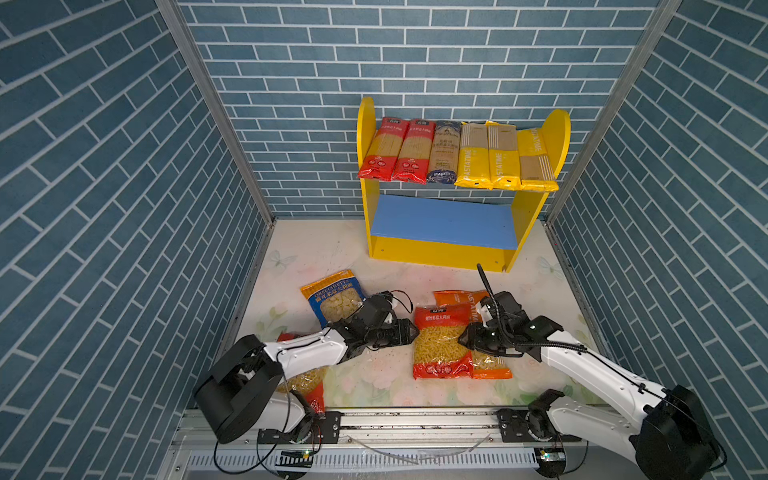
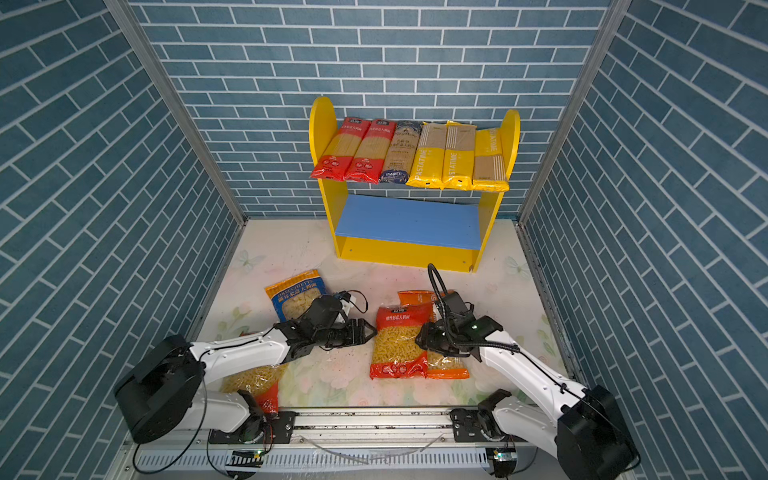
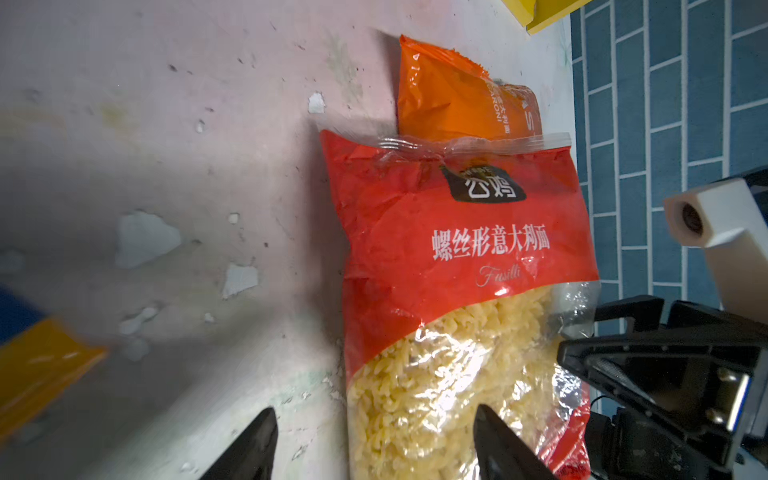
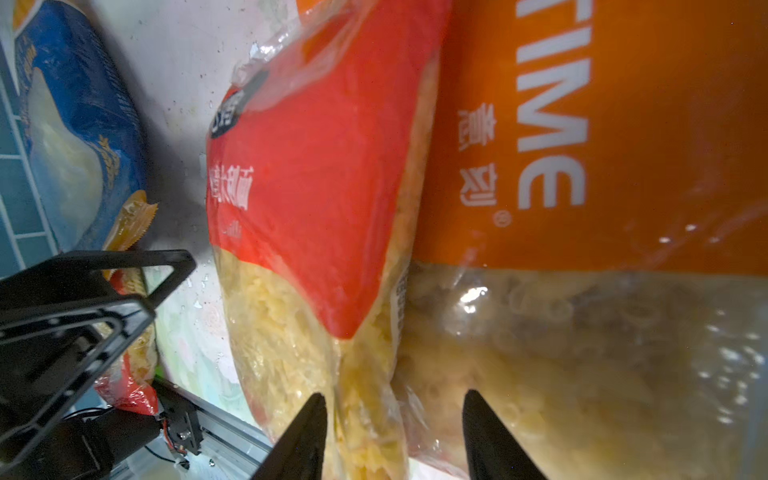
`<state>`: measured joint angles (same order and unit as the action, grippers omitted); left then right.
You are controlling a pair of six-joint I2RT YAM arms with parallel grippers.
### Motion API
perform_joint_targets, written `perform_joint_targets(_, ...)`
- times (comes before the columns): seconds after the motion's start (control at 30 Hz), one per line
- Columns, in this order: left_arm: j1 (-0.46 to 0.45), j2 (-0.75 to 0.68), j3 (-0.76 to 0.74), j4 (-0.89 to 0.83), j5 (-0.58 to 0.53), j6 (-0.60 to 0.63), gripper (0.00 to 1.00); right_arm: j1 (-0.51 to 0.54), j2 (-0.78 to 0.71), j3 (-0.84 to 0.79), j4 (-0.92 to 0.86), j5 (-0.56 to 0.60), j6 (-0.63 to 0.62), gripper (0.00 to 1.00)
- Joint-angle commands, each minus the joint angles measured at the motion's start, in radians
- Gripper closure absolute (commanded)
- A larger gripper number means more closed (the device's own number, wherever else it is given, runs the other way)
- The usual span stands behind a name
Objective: Place and organize the pasta boxes and bags onto the shelf
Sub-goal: 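Grasp the red fusilli bag's top with both grippers from either side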
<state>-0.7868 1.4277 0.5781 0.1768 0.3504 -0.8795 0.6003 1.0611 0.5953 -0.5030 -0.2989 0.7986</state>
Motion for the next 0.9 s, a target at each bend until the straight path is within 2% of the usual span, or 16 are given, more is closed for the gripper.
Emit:
perform_joint_targets(0.0,-0.030,0.081,-0.009,0.169,0.040,-0.050,0.28,-0.003,-0.020,-0.032,0.093,-0.030,0.058,0.46)
perform_joint_targets(0.13,-0.046,0.174,-0.031,0.332,0.066,-0.118,0.33,-0.004,-0.005,-0.049,0.174,-0.029,0.074,0.51)
perform_joint_targets(0.33,-0.050,0.235,-0.051,0.458,0.059,-0.200,0.42,-0.002,0.034,-0.080,0.267,-0.030,0.108,0.73)
perform_joint_targets(0.43,-0.051,0.233,-0.047,0.468,0.054,-0.209,0.50,-0.001,0.031,-0.098,0.319,-0.025,0.138,0.83)
perform_joint_targets(0.67,-0.049,0.147,-0.056,0.443,0.017,-0.216,0.72,0.000,-0.049,-0.129,0.417,-0.014,0.188,0.93)
perform_joint_targets(0.87,-0.048,0.057,-0.024,0.337,-0.022,-0.168,0.84,0.003,-0.093,-0.127,0.494,-0.019,0.211,0.99)
